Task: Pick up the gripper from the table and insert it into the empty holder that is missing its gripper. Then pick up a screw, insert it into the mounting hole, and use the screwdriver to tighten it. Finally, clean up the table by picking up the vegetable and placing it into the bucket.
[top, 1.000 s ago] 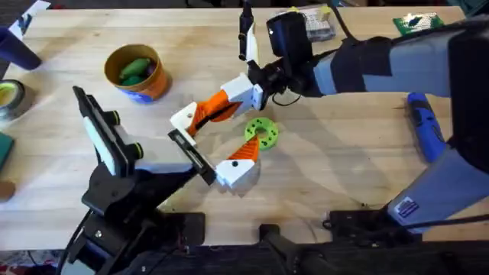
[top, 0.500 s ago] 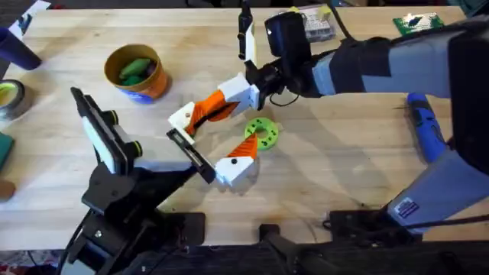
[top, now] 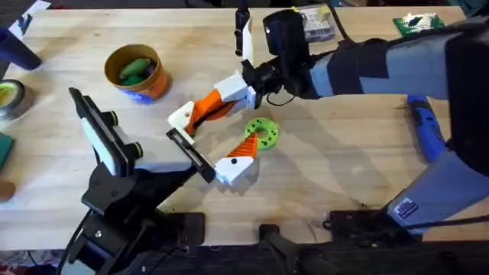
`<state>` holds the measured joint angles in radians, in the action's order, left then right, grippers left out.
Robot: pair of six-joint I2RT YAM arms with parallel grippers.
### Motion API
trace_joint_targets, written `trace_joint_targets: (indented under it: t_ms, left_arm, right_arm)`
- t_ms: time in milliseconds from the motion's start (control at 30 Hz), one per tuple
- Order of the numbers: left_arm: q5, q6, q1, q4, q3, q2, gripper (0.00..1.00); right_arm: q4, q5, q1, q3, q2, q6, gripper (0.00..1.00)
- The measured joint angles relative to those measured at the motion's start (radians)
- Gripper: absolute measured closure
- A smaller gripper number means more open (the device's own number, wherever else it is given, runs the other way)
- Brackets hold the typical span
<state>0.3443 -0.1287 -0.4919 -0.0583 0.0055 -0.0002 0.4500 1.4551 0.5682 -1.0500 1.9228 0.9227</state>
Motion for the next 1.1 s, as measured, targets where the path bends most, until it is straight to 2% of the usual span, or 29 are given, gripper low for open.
trace_joint_targets:
  t_ms: [100,167,300,367,433,633,1100]
  left_arm:
    - [0.014,0.009,0.0,0.001,0.0,0.0,0.01]
    - [0.027,0.009,0.0,0.001,0.0,0.0,0.01]
    - [0.138,0.01,-0.027,0.003,0.001,0.0,0.01]
    - [0.167,0.01,-0.027,0.004,0.001,0.0,0.01]
    - [0.185,0.009,-0.027,0.004,0.001,0.0,0.01]
    - [0.21,0.009,-0.027,0.004,0.001,0.0,0.01]
    - [0.214,0.009,-0.027,0.004,0.001,0.0,0.01]
  right_arm:
    - [0.025,-0.016,0.009,0.0,0.001,0.021,0.772]
    - [0.032,-0.02,0.015,0.0,0.001,0.028,0.587]
    - [0.041,-0.043,0.035,-0.001,0.002,0.038,0.193]
    - [0.042,-0.049,0.036,-0.001,0.002,0.041,0.044]
    - [0.043,-0.052,0.028,-0.001,0.002,0.042,0.011]
    - [0.042,-0.068,-0.021,-0.001,0.002,0.042,0.008]
    - [0.041,-0.123,-0.155,-0.001,0.002,0.042,0.008]
